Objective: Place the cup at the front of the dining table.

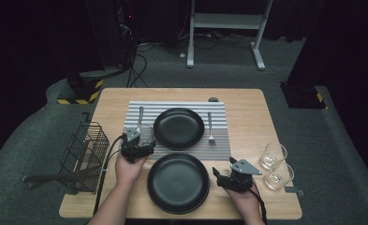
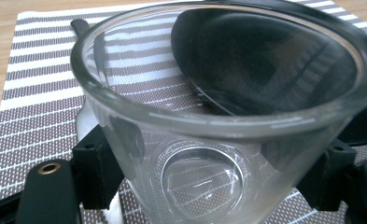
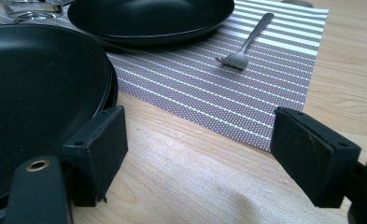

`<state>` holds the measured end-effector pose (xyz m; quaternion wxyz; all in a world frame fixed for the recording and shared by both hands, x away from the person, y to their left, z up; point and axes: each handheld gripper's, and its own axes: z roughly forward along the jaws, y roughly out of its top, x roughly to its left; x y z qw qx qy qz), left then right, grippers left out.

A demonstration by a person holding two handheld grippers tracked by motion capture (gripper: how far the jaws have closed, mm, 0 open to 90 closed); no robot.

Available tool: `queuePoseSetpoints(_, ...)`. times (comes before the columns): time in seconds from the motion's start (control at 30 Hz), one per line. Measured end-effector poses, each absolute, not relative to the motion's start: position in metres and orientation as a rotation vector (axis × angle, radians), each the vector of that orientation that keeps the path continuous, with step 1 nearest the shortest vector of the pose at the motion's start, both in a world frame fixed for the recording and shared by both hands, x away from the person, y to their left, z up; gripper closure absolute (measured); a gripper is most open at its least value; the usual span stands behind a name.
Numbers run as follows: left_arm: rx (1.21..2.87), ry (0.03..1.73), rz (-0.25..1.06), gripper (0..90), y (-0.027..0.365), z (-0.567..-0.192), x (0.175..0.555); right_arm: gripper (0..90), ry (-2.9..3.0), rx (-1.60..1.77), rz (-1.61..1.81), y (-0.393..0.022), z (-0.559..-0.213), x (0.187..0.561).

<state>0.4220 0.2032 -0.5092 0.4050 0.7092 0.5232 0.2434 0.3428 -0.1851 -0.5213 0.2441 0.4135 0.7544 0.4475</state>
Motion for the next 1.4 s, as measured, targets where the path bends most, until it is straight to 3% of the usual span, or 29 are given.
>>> queuePoseSetpoints(1.4, 1.818, 1.335, 0.647, 22.3, 0.2006, -0.5162, 0.4234, 19.2, 2.071, 1.131, 1.212, -0.1846, -0.5214, 0.3432)
